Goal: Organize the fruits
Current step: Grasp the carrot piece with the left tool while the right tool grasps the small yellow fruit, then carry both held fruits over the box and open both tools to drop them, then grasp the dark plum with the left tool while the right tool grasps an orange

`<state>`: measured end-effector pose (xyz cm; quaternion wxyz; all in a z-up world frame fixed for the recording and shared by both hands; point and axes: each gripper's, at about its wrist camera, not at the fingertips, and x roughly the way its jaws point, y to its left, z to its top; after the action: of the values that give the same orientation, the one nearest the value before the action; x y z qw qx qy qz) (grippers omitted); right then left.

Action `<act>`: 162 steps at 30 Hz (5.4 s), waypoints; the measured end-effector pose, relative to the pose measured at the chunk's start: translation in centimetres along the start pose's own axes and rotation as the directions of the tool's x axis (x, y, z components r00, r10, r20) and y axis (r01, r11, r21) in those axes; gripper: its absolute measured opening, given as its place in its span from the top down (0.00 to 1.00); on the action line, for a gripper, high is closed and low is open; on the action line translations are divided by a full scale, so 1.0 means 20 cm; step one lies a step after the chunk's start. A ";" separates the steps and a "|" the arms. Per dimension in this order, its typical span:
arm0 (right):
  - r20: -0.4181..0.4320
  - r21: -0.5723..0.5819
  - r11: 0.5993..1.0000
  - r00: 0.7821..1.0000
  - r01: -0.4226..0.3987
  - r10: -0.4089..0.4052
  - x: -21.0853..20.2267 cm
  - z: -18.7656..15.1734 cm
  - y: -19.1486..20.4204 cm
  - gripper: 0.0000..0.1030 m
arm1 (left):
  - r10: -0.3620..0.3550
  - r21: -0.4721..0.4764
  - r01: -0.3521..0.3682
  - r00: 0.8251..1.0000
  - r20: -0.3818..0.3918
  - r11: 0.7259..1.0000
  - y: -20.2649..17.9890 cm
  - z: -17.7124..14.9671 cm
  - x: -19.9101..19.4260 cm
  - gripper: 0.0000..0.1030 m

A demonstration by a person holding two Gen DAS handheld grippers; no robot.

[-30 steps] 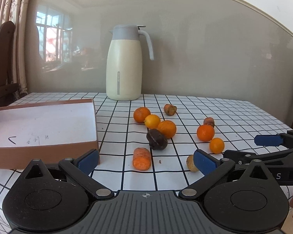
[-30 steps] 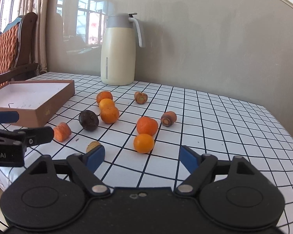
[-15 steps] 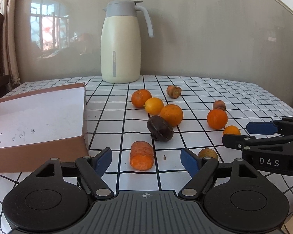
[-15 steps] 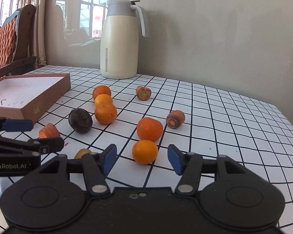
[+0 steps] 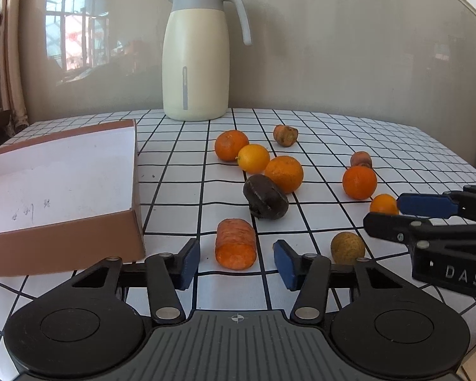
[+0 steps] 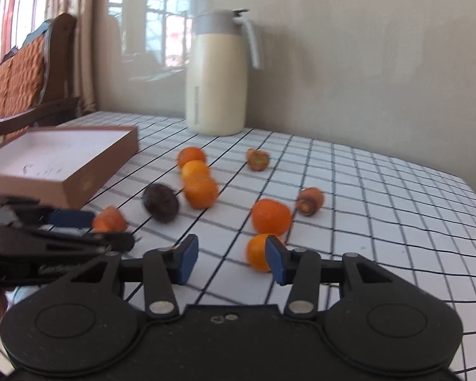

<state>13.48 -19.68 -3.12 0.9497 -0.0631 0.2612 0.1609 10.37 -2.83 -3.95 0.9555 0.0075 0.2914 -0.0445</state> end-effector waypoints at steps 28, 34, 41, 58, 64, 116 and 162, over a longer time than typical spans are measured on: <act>-0.001 -0.008 0.998 0.998 -0.056 0.056 0.03 0.02 0.11 0.85 | -0.064 -0.016 0.064 0.998 0.022 0.998 0.09 -0.01 -0.09 0.73; 0.014 -0.016 0.999 0.999 -0.046 0.046 0.01 0.02 0.13 0.84 | -0.064 -0.025 0.065 0.997 0.048 0.998 0.14 -0.01 -0.14 0.73; 0.056 -0.013 0.999 0.997 -0.045 0.046 -0.02 0.05 0.16 0.84 | -0.054 -0.031 0.057 0.993 0.108 0.998 0.19 0.00 -0.23 0.73; 0.161 -0.071 0.983 0.970 -0.171 0.180 -0.05 0.26 0.48 0.84 | 0.156 -0.148 -0.125 0.964 0.215 0.981 0.67 0.02 -0.53 0.73; 0.174 -0.102 0.968 0.954 -0.227 0.242 0.02 0.34 0.65 0.84 | 0.265 -0.189 -0.226 0.939 0.218 0.956 0.88 -0.02 -0.60 0.73; 0.255 -0.076 0.990 0.957 -0.119 0.135 0.15 0.43 0.69 0.06 | 0.482 -0.285 -0.408 0.831 0.277 0.867 1.05 0.04 -0.63 0.00; 0.013 0.024 0.987 0.987 0.162 -0.162 0.01 0.00 -0.09 0.53 | -0.045 0.027 0.042 0.988 0.147 0.999 0.00 0.10 -0.08 0.25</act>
<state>14.30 -21.28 -3.21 0.9622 -0.0720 0.2499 0.0807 10.06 -2.73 -1.44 0.9731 0.0093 0.2196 -0.0693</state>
